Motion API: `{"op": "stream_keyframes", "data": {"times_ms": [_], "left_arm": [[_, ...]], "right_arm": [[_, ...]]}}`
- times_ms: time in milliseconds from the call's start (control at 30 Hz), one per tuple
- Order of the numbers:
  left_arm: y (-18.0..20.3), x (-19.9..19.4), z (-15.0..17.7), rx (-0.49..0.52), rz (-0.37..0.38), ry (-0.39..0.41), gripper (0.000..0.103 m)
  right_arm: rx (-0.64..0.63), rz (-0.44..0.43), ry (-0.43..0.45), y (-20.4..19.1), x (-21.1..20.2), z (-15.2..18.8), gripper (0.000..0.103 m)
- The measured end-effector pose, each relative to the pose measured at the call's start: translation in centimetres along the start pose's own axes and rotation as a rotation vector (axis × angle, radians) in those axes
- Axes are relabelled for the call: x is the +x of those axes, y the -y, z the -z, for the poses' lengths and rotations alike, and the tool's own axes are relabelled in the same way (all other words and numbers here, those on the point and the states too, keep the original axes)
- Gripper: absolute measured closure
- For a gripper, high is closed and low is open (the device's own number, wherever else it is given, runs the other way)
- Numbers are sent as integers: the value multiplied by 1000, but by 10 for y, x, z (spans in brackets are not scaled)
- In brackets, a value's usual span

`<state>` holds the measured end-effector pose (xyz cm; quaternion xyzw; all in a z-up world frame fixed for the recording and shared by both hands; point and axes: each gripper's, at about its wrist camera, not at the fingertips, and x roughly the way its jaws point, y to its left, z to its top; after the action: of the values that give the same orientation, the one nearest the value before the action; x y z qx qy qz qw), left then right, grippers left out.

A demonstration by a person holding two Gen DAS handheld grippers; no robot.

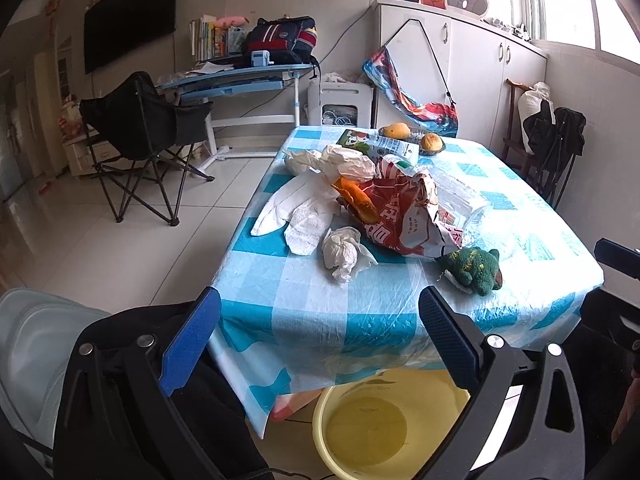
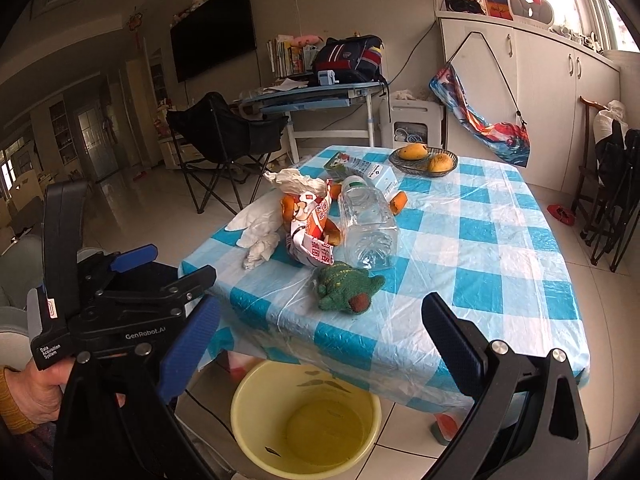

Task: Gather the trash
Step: 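Grasp the crumpled white tissue with the left tool while the right tool grasps the green plush toy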

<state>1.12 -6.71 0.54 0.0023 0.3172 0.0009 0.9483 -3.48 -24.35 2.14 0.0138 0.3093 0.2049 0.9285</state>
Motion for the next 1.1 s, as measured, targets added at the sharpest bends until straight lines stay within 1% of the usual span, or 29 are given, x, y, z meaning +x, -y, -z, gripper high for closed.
{"op": "stream_keyframes", "data": {"times_ms": [133, 267, 300, 333, 367, 500, 600, 667, 800, 867, 933, 967, 1000, 1033, 1067, 1100], "left_arm": [[-6, 6, -7, -46, 15, -8, 8], [-3, 22, -8, -45, 30, -43, 8], [-1, 27, -8, -36, 29, -52, 8], [0, 32, -9, -28, 28, -61, 8], [0, 38, -11, -24, 26, -68, 8], [0, 60, -21, -27, 22, -84, 15], [-2, 78, -27, -44, 17, -107, 24], [0, 87, -30, -38, 16, -112, 25], [7, 105, -35, -2, 4, -127, 28], [8, 114, -35, 4, -3, -149, 34], [8, 122, -34, -1, 28, -170, 50], [10, 124, -33, 0, 34, -177, 55], [11, 124, -33, 14, 24, -167, 63], [13, 124, -32, 28, 43, -168, 74], [14, 123, -32, 31, 57, -169, 79], [15, 122, -32, 29, 64, -172, 81]], "right_arm": [[9, -14, -16, 7, 11, 0, 6], [55, -14, -25, 22, 25, 8, 9], [66, -16, -30, 26, 30, 9, 12], [75, -18, -37, 30, 35, 10, 18], [87, -20, -45, 34, 40, 11, 21], [101, -41, -65, 40, 59, 8, 26], [86, -59, -63, 37, 67, 4, 27], [75, -68, -69, 35, 73, 2, 27], [76, -74, -101, 33, 87, 1, 35], [79, -69, -113, 34, 90, 2, 38], [78, -64, -128, 35, 93, 4, 47], [79, -66, -134, 35, 94, 5, 48], [78, -65, -141, 36, 95, 6, 51], [76, -64, -146, 37, 96, 7, 56], [74, -66, -142, 36, 95, 8, 56], [74, -71, -143, 37, 94, 8, 59]]}}
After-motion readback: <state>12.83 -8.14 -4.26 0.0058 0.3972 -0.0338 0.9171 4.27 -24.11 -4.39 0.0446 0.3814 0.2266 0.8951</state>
